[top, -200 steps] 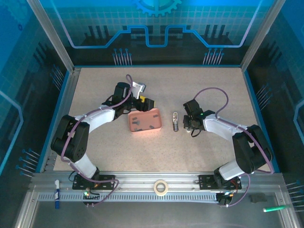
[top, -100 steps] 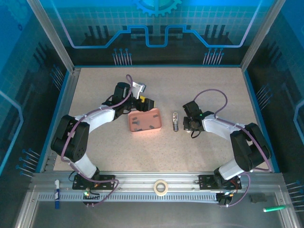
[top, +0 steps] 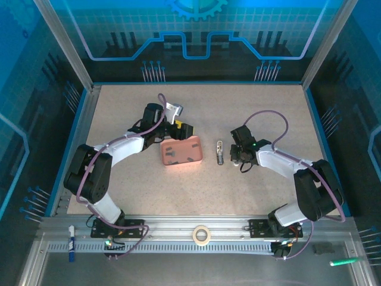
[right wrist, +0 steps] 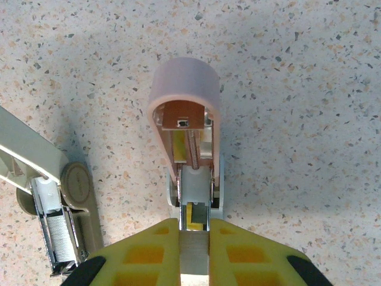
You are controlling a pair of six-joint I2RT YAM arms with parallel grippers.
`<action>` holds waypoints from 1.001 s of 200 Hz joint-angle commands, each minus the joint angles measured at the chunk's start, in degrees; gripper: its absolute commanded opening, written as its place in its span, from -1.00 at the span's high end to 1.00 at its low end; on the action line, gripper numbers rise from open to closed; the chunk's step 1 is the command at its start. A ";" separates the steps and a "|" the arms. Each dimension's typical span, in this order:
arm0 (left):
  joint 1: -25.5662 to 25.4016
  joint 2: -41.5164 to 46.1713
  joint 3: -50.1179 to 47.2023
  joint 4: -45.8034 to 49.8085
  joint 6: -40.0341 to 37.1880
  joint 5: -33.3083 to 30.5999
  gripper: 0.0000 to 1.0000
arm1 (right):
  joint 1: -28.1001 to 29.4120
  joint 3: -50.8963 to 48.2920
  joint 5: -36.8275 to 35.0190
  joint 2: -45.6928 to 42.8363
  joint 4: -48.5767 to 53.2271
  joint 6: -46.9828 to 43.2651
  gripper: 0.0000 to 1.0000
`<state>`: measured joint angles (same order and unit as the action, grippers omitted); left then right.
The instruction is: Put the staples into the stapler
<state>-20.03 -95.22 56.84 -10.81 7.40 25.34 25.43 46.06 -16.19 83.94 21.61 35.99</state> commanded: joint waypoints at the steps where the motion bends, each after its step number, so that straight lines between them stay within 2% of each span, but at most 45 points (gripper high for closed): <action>1: -0.18 -0.14 -0.02 0.26 -0.73 1.18 -0.61 | -0.12 0.57 -0.98 0.33 0.76 0.84 0.66; 81: -0.18 -0.14 0.05 0.53 -1.07 1.05 -0.61 | -0.17 0.09 0.27 3.33 -0.60 1.21 0.67; 200: -0.18 0.03 0.02 0.53 -0.99 1.14 -0.61 | 0.30 0.96 -0.01 0.65 0.24 1.19 0.66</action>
<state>-20.03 -95.22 56.82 -10.79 7.38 25.32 25.45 46.09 -16.08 85.19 21.78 36.25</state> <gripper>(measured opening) 0.806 0.171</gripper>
